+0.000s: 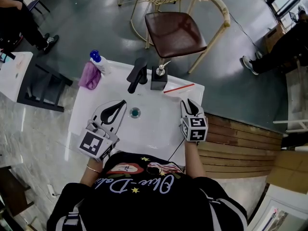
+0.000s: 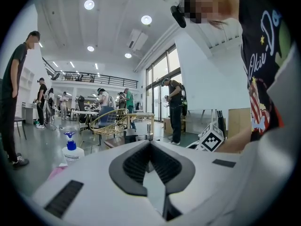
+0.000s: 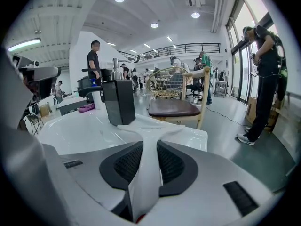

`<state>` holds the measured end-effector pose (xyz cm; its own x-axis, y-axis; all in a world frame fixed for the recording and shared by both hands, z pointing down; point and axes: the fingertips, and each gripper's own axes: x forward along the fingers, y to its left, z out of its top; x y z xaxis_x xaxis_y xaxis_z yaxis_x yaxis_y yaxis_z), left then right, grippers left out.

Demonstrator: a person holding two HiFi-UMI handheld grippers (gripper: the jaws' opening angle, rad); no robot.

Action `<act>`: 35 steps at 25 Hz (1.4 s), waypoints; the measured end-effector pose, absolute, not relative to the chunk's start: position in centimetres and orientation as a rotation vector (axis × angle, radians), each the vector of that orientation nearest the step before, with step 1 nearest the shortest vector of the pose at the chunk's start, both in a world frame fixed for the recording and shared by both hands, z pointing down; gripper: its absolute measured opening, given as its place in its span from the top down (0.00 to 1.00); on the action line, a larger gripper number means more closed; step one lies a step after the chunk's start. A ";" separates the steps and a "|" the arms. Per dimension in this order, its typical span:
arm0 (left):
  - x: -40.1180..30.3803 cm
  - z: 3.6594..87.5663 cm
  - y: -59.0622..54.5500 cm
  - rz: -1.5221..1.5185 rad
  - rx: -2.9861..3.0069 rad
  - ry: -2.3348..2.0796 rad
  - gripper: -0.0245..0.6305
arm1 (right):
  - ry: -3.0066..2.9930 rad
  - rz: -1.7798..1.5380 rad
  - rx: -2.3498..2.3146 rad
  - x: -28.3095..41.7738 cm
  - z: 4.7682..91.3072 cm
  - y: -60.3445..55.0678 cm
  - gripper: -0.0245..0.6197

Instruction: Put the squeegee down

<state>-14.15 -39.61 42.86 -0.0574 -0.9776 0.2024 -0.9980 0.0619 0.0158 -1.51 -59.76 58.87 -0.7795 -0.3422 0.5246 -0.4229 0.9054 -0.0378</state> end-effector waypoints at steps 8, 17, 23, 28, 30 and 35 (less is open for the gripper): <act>-13.8 43.0 -39.6 0.182 2.043 -2.155 0.97 | -2.552 0.219 0.557 -1.4 58.7 -59.9 0.75; -13.9 42.8 -39.1 0.177 2.039 -2.156 0.97 | -2.582 0.208 0.573 -1.3 57.8 -60.0 0.75; -13.6 42.8 -39.0 0.175 2.053 -2.147 0.97 | -2.616 0.184 0.595 -0.9 56.6 -60.0 0.75; -13.5 42.9 -38.9 0.161 2.068 -2.139 0.97 | -2.660 0.160 0.626 -0.5 55.0 -59.9 0.75; -13.3 42.8 -38.8 0.155 2.080 -2.129 0.97 | -2.676 0.157 0.637 -0.3 54.3 -59.7 0.75; -13.0 42.8 -38.8 0.141 2.118 -2.107 0.97 | -2.697 0.089 0.671 0.6 53.1 -59.2 0.81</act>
